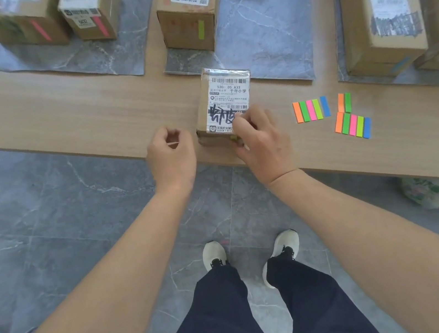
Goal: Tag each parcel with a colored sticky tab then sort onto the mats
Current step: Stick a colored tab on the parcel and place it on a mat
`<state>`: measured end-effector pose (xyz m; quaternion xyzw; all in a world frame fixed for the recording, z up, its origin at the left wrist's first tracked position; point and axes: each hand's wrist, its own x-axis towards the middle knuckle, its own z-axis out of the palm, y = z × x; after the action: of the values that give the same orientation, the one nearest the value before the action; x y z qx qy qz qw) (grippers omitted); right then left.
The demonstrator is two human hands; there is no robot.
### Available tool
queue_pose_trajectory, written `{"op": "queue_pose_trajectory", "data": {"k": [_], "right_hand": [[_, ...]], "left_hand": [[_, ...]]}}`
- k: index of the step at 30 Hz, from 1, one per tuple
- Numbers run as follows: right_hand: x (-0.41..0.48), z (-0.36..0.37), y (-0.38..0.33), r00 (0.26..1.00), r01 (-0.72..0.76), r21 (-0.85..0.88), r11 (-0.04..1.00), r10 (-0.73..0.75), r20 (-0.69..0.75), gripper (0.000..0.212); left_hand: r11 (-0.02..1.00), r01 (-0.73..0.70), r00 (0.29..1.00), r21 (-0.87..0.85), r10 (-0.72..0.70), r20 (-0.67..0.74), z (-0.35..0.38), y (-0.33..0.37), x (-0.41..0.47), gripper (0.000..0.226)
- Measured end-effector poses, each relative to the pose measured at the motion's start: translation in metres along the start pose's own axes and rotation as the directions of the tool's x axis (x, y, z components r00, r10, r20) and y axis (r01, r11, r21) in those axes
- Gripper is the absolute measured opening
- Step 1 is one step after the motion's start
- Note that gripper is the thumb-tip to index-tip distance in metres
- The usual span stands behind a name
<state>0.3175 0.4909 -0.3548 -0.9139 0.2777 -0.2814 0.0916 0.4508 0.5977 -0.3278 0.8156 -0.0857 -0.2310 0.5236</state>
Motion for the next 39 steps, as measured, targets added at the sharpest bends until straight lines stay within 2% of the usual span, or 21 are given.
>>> {"op": "queue_pose_trajectory", "data": {"k": [6,8,10,11,13,14,15,16,18,23,27,32,37,39], "right_hand": [[-0.003,0.004,0.0,1.0,-0.024,-0.031,0.999,0.024,-0.004,0.045],[-0.002,-0.003,-0.006,0.996,-0.08,0.043,0.996,0.078,0.031,0.037],[0.005,-0.012,-0.016,0.966,-0.255,0.218,0.942,0.258,0.011,0.026],[0.01,-0.018,-0.022,0.908,-0.402,0.335,0.852,0.419,0.021,0.023],[0.024,-0.027,-0.032,0.688,-0.685,0.499,0.532,0.697,0.201,0.026],[0.03,-0.031,-0.036,0.575,-0.774,0.517,0.366,0.749,0.33,0.028],[0.034,-0.035,-0.038,0.495,-0.826,0.504,0.254,0.755,0.43,0.032],[0.036,-0.04,-0.04,0.462,-0.851,0.478,0.219,0.743,0.484,0.035],[0.039,-0.051,-0.042,0.47,-0.858,0.451,0.244,0.726,0.502,0.035],[0.058,-0.087,-0.047,0.504,-0.828,0.489,0.274,0.746,0.435,0.033],[0.082,-0.126,-0.061,0.561,-0.782,0.534,0.322,0.737,0.378,0.03],[0.114,-0.182,-0.073,0.608,-0.728,0.571,0.379,0.741,0.285,0.036],[0.145,-0.243,-0.08,0.657,-0.696,0.583,0.419,0.698,0.283,0.039],[0.153,-0.265,-0.08,0.665,-0.694,0.584,0.422,0.685,0.296,0.037]], "left_hand": [[0.962,0.121,0.974,-0.247,-0.067,0.215,0.004,0.019,-0.004,0.032],[0.943,0.166,0.961,-0.289,-0.089,0.261,0.005,0.028,-0.009,0.033],[0.935,0.197,0.954,-0.294,-0.113,0.279,0.005,0.032,-0.01,0.036],[0.937,0.204,0.952,-0.284,-0.123,0.279,0.005,0.034,-0.011,0.037],[0.945,0.209,0.95,-0.254,-0.134,0.283,0.005,0.038,-0.012,0.039],[0.948,0.214,0.946,-0.237,-0.141,0.292,0.005,0.039,-0.013,0.04],[0.947,0.218,0.945,-0.236,-0.144,0.295,0.006,0.041,-0.015,0.041],[0.945,0.224,0.943,-0.238,-0.148,0.299,0.006,0.044,-0.016,0.041],[0.945,0.221,0.94,-0.241,-0.141,0.31,0.007,0.054,-0.021,0.042],[0.955,0.189,0.93,-0.228,-0.1,0.353,-0.002,0.089,-0.03,0.04],[0.953,0.125,0.926,-0.275,-0.013,0.378,-0.015,0.134,-0.036,0.04],[0.962,0.024,0.889,-0.272,0.103,0.445,-0.04,0.198,-0.053,0.042],[0.962,-0.092,0.87,-0.257,0.204,0.449,-0.06,0.255,-0.074,0.046],[0.958,-0.113,0.874,-0.265,0.223,0.432,-0.066,0.275,-0.085,0.054]]}}
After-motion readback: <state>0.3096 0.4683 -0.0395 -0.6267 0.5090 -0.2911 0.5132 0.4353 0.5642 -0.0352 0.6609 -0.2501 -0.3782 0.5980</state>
